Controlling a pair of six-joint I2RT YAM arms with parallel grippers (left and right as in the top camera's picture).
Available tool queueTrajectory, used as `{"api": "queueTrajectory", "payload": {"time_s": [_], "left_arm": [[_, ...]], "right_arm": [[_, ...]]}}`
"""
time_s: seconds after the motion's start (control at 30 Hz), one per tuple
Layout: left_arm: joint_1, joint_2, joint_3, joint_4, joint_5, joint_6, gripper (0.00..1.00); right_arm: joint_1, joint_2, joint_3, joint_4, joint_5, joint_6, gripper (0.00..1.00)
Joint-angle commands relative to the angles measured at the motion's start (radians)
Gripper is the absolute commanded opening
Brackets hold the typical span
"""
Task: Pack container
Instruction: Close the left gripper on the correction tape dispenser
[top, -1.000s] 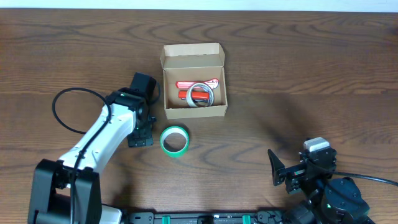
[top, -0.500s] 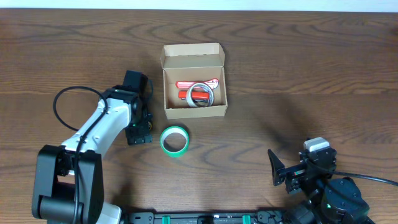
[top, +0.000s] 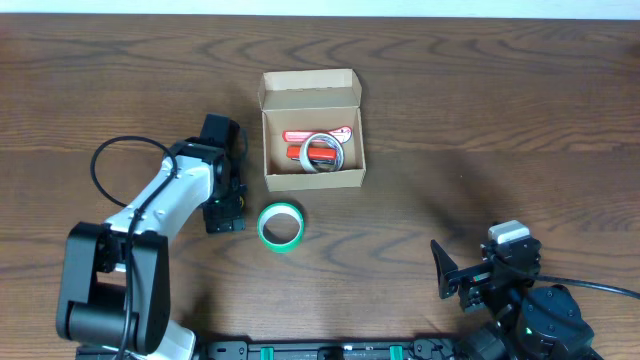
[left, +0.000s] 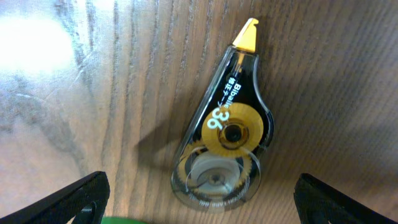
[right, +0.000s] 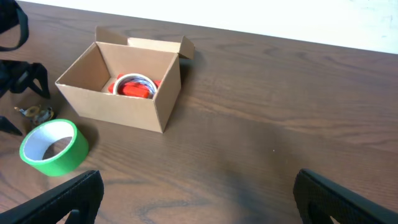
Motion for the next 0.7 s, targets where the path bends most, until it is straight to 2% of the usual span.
{"api": "queueTrajectory", "payload": {"time_s": [0.0, 0.5, 0.53, 0.67], "left_arm": [[0.004, 0.028, -0.006, 0.016, -0.001, 0.027, 0.96], [0.004, 0.073, -0.006, 0.059, 0.018, 0.124, 1.00], [0.004, 0.073, -0.006, 0.059, 0.020, 0.128, 0.95], [0.004, 0.078, -0.006, 0.059, 0.030, 0.131, 0.89]], "right_arm": [[0.006, -0.006, -0.001, -0.002, 0.006, 0.011, 0.99], [0.006, -0.006, -0.001, -0.002, 0.006, 0.011, 0.99], [0.006, -0.006, -0.001, -0.001, 0.006, 0.011, 0.99], [0.006, -0.006, -0.001, -0.002, 0.006, 0.011, 0.99]]}}
